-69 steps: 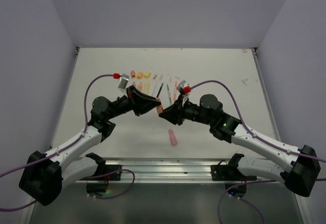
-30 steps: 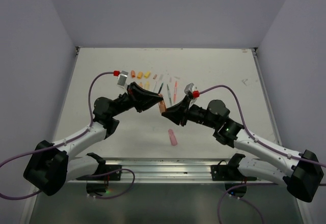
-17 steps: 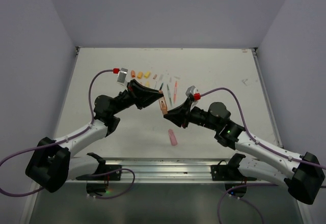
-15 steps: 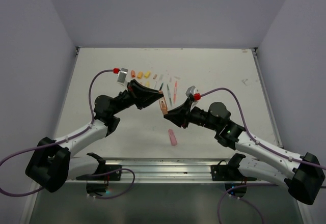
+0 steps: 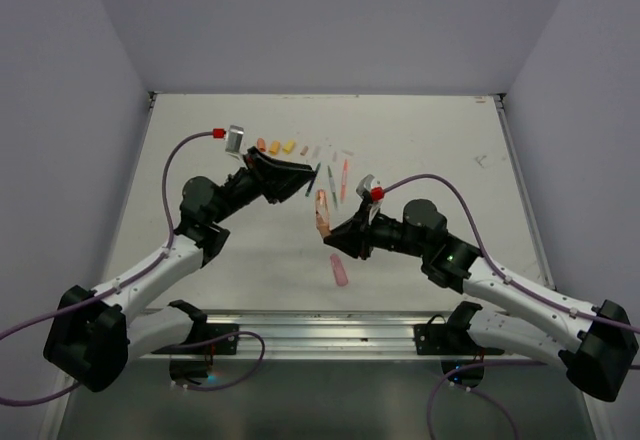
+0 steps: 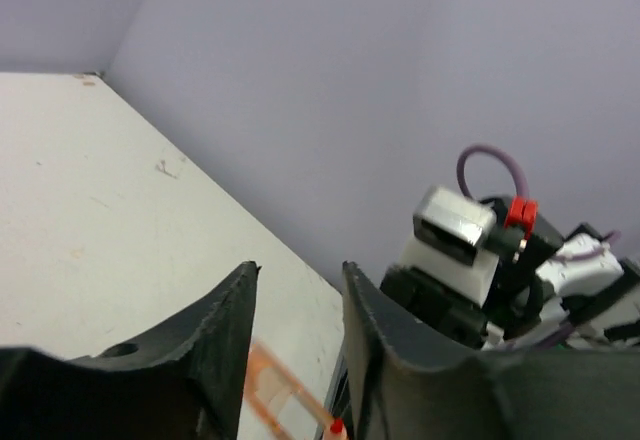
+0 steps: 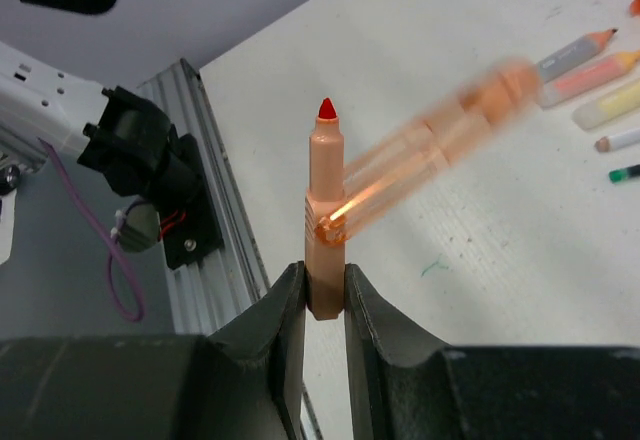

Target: Open the pen caps

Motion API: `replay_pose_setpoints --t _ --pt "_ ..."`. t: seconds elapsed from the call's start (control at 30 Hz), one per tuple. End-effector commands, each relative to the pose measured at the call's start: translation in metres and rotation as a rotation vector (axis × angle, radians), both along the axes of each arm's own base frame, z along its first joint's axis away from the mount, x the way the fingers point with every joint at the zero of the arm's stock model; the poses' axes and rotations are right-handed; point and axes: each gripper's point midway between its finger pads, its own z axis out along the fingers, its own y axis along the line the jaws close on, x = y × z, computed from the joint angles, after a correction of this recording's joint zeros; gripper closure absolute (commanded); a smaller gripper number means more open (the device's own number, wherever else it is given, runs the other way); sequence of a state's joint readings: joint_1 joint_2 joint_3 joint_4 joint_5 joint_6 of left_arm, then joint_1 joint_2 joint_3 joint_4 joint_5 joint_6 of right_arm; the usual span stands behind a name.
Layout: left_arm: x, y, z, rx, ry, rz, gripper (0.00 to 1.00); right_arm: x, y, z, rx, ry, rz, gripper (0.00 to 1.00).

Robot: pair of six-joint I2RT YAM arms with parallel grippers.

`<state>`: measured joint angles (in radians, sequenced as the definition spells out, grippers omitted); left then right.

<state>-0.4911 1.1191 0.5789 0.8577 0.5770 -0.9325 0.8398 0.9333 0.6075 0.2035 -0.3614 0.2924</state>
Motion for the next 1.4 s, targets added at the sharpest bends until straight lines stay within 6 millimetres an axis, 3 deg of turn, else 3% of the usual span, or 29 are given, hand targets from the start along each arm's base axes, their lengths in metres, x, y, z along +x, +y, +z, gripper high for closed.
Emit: replay_pose_setpoints --t 0.0,0.13,0.3,0.43,0.53,0.77,1.03,1.37 --pt "0.030 0.022 0.031 -0.016 -0.059 0.198 0.55 -0.017 -0.002 -0.007 -0.050 0.032 0.071 0.98" --pt "0.038 0.030 0.026 -0.005 -0.029 0.239 0.38 -0.016 -0.004 0.002 -0.034 0.013 0.058 0.98" --pt "0.033 0.034 0.024 0.002 -0.045 0.226 0.34 -0.010 -0.006 0.016 -0.008 -0.017 0.020 0.99" --pt "0.007 0.029 0.028 -0.006 -0.146 0.124 0.33 0.001 -0.007 0.030 0.027 -0.049 -0.040 0.99" --pt "-0.025 0.027 0.024 -0.015 -0.222 0.014 0.32 0.010 -0.008 0.040 0.045 -0.068 -0.084 0.99" --pt "-0.052 0.026 0.012 -0.001 -0.250 -0.080 0.31 0.018 0.000 0.061 0.089 -0.088 -0.089 0.99" --pt "-0.050 0.017 0.004 0.014 -0.233 -0.134 0.32 0.011 0.018 0.064 0.097 -0.063 0.014 0.98" --pt "-0.041 0.008 -0.004 0.017 -0.207 -0.151 0.40 0.012 0.024 0.064 0.099 -0.054 0.027 0.97"
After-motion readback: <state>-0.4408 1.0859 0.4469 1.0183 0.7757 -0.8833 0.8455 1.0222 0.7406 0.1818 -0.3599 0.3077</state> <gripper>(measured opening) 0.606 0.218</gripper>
